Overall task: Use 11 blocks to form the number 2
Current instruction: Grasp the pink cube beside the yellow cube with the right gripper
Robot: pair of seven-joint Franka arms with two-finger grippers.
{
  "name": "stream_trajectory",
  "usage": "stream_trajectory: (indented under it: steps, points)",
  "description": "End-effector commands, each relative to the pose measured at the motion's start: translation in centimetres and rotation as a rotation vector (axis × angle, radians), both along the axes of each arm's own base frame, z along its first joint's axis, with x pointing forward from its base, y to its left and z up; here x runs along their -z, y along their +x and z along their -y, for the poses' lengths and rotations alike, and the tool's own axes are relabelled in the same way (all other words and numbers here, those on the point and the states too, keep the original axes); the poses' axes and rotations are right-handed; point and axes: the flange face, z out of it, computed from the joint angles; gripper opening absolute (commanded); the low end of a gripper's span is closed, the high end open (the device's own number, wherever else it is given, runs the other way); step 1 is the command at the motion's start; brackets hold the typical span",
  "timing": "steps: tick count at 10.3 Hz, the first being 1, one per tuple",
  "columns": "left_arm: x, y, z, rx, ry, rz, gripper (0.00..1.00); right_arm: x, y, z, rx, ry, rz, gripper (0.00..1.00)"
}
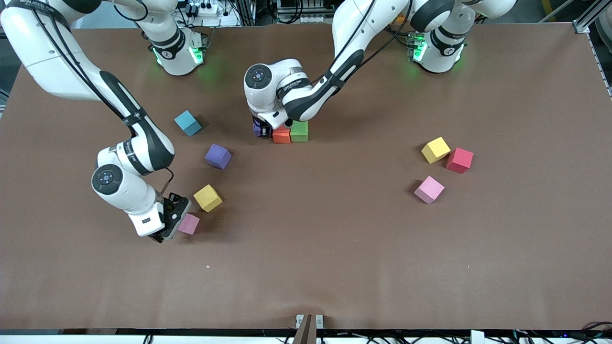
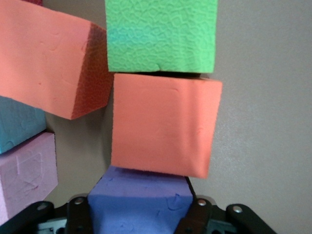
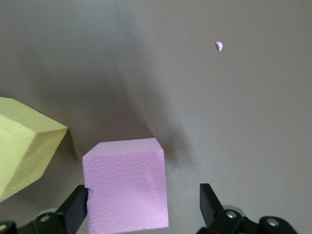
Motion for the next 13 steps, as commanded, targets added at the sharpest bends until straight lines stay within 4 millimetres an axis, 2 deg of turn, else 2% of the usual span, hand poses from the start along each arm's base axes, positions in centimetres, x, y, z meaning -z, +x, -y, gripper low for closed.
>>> stream_trajectory:
  steps: [1,2,3,5,6,7,8,10,13]
  points:
    - [0.4,-0.3,0.5,-0.008,0.005,0.009,0.50,1.3,0.4,-0.4,0.006,0.004,0.004,1.00]
    - [0.5,-0.2,0.4,-0.009,0.007,0.011,0.52,1.4,0.4,-0.3,0.007,0.004,0.002,1.00]
    - [0.5,-0.1,0.4,-0.010,0.008,0.013,0.59,1.7,0.3,-0.3,0.007,0.006,-0.001,1.00]
    - [0.6,0.3,0.1,-0.014,0.012,0.019,0.59,2.1,0.2,-1.2,-0.009,0.007,-0.001,1.00]
    - [0.7,0.8,-0.1,-0.020,0.016,0.023,0.59,2.1,0.2,-1.4,-0.013,0.007,0.002,0.97]
    - [0.7,0.8,-0.1,-0.016,0.016,0.025,0.60,2.2,0.1,-1.8,-0.019,0.007,0.000,0.87]
    - [0.7,0.7,-0.1,-0.012,0.016,0.025,1.00,2.2,0.1,-1.9,-0.021,0.006,0.001,0.72]
    - [0.2,0.2,0.3,-0.006,0.011,0.029,1.00,2.2,0.1,-1.9,-0.023,0.006,0.001,0.48]
    - [-2.1,-0.5,0.6,0.007,0.026,0.017,1.00,0.8,1.0,-1.2,-0.019,-0.001,0.019,0.36]
